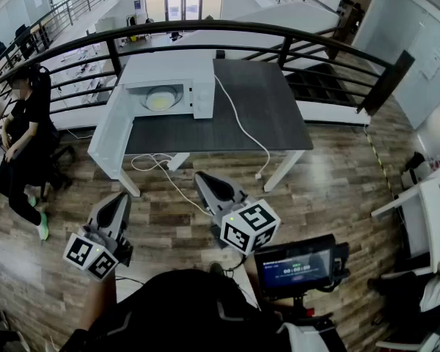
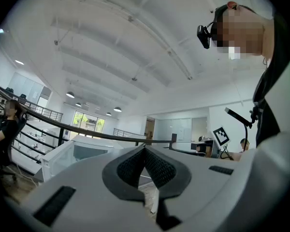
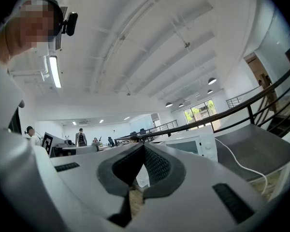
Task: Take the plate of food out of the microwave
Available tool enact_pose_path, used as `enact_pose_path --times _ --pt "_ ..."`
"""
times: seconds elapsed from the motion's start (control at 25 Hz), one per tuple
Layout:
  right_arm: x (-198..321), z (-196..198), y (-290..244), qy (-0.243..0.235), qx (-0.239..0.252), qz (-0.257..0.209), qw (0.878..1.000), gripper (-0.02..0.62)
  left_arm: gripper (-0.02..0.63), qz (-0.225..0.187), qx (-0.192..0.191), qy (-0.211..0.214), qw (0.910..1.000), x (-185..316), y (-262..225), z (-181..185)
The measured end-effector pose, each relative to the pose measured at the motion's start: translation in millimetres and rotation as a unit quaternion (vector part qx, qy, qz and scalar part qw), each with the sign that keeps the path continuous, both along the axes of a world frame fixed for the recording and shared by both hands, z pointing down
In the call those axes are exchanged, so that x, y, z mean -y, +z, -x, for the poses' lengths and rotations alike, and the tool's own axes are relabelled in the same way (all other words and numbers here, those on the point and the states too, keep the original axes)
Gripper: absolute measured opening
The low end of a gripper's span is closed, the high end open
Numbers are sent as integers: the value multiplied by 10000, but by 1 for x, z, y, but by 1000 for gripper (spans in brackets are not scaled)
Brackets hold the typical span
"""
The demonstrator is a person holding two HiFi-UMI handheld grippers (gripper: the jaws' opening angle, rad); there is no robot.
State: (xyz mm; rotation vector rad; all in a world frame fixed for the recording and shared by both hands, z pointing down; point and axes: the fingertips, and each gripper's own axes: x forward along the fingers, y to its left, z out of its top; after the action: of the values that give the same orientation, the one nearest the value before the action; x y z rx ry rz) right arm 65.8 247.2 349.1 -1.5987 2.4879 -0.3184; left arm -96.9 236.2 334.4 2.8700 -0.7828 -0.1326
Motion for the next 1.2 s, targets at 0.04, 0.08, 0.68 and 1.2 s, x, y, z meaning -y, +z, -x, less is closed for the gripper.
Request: enact_pose_path --times 0.04,0.08,0.68,1.2 --pt "0 1 0 -1 0 0 10000 0 3 4 -7 -7 10000 0 0 1" --pt "1 1 1 3 -6 2 10000 2 2 8 -12 -14 10000 1 1 1" --pt "9 18 2 181 116 184 9996 2 3 2 -2 32 10000 -1 5 22" --pt "27 81 -3 297 -177 81 9994 2 3 -113 -191 282 9994 15 12 83"
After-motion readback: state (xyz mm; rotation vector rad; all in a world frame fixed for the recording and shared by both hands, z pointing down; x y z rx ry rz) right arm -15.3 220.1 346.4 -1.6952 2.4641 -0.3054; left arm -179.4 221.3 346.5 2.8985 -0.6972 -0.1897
